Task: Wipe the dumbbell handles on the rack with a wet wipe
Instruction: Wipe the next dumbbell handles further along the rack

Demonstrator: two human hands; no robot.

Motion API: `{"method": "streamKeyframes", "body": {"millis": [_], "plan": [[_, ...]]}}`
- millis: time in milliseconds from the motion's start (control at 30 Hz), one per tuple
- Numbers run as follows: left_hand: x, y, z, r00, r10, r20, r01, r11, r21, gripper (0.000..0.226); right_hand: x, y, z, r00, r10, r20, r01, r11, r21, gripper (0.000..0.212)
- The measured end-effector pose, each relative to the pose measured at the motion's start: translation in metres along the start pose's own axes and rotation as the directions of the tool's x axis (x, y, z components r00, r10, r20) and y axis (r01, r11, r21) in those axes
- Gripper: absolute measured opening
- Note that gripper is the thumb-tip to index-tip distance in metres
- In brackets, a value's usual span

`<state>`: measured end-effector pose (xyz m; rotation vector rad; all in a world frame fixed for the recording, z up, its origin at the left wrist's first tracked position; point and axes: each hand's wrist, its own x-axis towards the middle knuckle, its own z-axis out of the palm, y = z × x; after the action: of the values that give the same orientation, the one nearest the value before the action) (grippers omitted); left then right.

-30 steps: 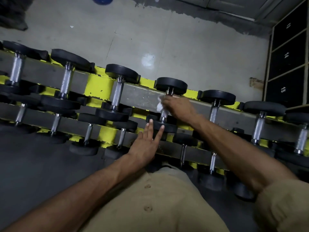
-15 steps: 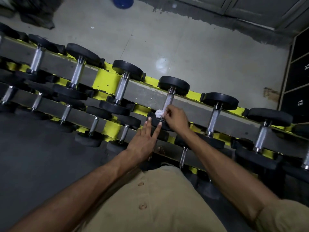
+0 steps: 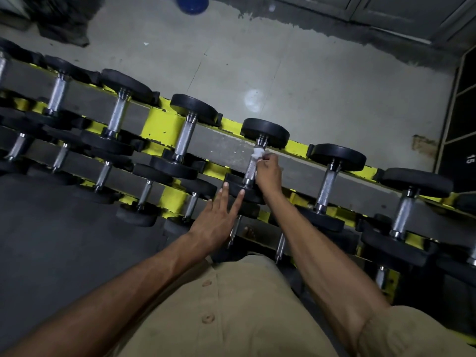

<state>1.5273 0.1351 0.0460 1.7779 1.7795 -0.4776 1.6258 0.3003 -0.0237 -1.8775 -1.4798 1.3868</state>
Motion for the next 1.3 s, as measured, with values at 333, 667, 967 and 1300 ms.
{"method": "streamKeyframes", "body": {"millis": [333, 667, 967, 1300], "plan": [[0.003, -0.011, -0.002, 0.999, 0.048, 0.015, -0.049, 0.998, 0.039, 0.116, 0.043, -0.021, 0.001, 0.853, 0.246, 0.461, -0.521, 0.346, 0.780, 0.044], [0.000, -0.012, -0.008, 0.996, 0.081, 0.033, -0.083, 0.994, 0.064, 0.109, 0.035, -0.020, 0.009, 0.903, 0.208, 0.377, -0.427, 0.320, 0.846, 0.043], [0.000, -0.009, -0.011, 0.996, 0.071, 0.056, -0.075, 0.995, 0.063, 0.107, 0.032, -0.015, 0.021, 0.951, 0.308, -0.037, -0.168, 0.612, 0.773, 0.025], [-0.001, -0.005, -0.009, 0.998, 0.052, 0.032, -0.053, 0.997, 0.059, 0.105, 0.003, 0.002, 0.004, 0.768, -0.609, -0.199, 0.468, 0.746, -0.474, 0.031]]}}
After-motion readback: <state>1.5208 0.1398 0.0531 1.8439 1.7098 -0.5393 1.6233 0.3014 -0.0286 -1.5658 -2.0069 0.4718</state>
